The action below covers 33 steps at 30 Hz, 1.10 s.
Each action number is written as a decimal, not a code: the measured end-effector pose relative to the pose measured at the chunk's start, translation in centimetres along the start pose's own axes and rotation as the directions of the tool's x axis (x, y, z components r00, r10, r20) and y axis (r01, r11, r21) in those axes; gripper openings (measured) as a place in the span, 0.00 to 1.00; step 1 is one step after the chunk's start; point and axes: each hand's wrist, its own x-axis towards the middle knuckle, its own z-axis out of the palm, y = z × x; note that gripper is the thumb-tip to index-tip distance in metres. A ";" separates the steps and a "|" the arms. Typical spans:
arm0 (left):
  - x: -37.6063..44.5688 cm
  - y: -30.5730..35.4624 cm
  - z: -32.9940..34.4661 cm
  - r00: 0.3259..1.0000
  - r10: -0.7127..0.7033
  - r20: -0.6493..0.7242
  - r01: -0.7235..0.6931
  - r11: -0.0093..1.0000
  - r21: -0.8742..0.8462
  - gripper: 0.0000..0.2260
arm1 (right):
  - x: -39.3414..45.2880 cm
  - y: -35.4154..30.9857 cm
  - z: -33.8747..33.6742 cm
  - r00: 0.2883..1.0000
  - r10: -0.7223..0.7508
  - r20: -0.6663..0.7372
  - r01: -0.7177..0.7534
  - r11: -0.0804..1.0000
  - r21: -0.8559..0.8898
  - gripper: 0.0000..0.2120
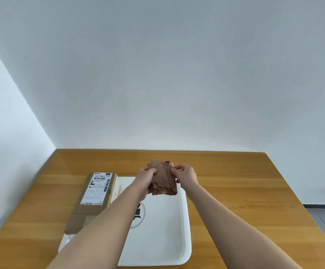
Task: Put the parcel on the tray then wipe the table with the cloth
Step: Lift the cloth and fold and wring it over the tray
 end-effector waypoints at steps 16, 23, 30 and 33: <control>1.5 0.0 -2.6 0.981 -0.052 0.185 0.033 0.994 0.101 0.13 | 1.6 1.0 4.6 0.949 0.166 0.268 -0.228 0.948 0.221 0.23; 1.5 0.1 -1.7 0.980 -0.042 0.193 0.016 0.991 0.134 0.12 | 1.5 1.4 4.1 0.987 0.038 0.155 -0.065 0.983 0.169 0.20; 2.0 0.2 -1.4 0.997 -0.029 0.075 0.019 0.992 0.124 0.10 | 1.5 1.0 2.9 0.992 -0.011 0.127 -0.005 0.993 0.120 0.07; 2.2 0.3 -1.6 0.998 -0.033 0.048 0.028 0.994 0.101 0.08 | 1.4 0.9 2.5 0.989 0.033 0.142 -0.058 0.982 0.181 0.04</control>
